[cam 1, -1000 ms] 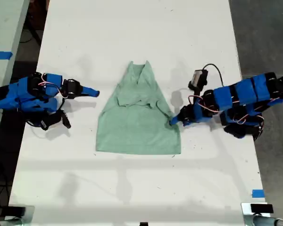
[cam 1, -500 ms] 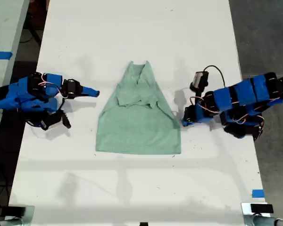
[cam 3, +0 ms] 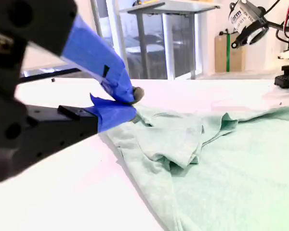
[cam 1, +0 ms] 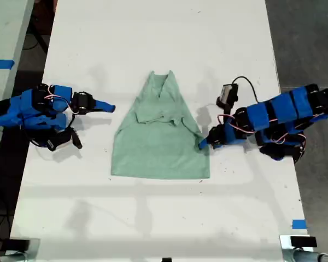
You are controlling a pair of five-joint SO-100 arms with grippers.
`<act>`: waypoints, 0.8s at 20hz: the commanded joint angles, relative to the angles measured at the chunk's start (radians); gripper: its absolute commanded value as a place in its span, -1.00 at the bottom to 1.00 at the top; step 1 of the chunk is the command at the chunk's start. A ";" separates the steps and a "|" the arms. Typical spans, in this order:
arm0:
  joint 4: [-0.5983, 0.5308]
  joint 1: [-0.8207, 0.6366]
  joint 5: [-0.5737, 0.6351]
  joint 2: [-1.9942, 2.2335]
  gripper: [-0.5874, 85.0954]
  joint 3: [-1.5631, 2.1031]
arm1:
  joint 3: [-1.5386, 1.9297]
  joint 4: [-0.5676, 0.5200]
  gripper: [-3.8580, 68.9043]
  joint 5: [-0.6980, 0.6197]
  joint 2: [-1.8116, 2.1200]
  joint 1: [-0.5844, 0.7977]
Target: Fold t shirt
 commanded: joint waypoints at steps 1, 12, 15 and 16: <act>0.002 -0.005 -0.012 0.006 -0.99 0.011 | -0.071 -0.084 -0.32 0.014 -0.146 -0.014; 0.002 -0.006 -0.012 0.006 -0.99 0.009 | -0.419 0.149 -0.87 -0.202 -0.052 0.067; 0.003 -0.005 -0.012 0.006 -0.99 0.009 | -0.592 0.025 -0.87 -0.314 -0.219 0.055; 0.003 -0.005 -0.012 0.006 -0.99 0.009 | -0.643 -0.006 -0.87 -0.334 -0.288 0.048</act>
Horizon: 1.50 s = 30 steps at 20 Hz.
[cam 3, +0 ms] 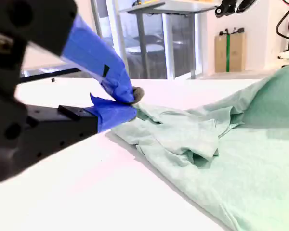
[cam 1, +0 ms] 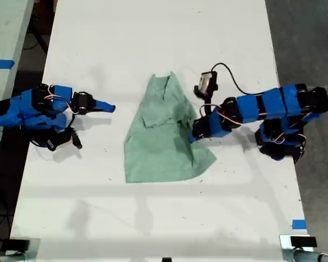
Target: Fold t shirt
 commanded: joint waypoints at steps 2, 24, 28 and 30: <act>0.003 -0.005 -0.012 0.006 -0.99 0.009 | -0.259 -0.086 -0.87 -0.075 -0.235 -0.015; 0.003 -0.008 -0.012 0.006 -0.99 0.009 | 0.897 -0.011 -0.87 0.002 1.132 0.127; 0.003 -0.008 -0.012 0.006 -0.99 0.009 | 1.243 0.101 -0.85 -0.077 1.583 0.222; 0.003 -0.005 -0.012 0.006 -0.99 0.009 | 1.270 0.107 -0.85 -0.021 1.580 0.222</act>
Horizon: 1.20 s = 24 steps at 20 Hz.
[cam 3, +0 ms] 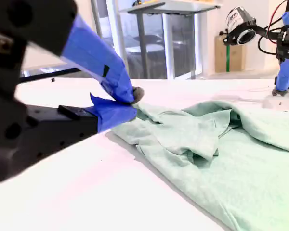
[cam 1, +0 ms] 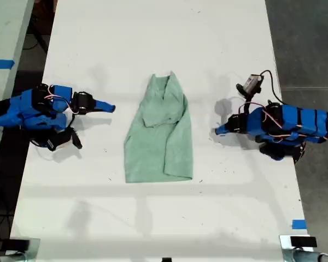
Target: Fold t shirt
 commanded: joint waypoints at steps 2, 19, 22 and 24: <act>0.003 -0.003 -0.012 0.006 -0.99 0.009 | 0.058 0.044 -0.85 0.077 0.055 0.012; 0.003 -0.003 -0.014 0.006 -0.99 0.009 | 0.058 0.061 -0.85 0.110 0.055 0.012; 0.003 -0.003 -0.014 0.006 -0.99 0.009 | 0.058 0.063 -0.85 0.110 0.055 0.012; 0.003 -0.003 -0.014 0.006 -0.99 0.009 | 0.058 0.063 -0.85 0.110 0.055 0.012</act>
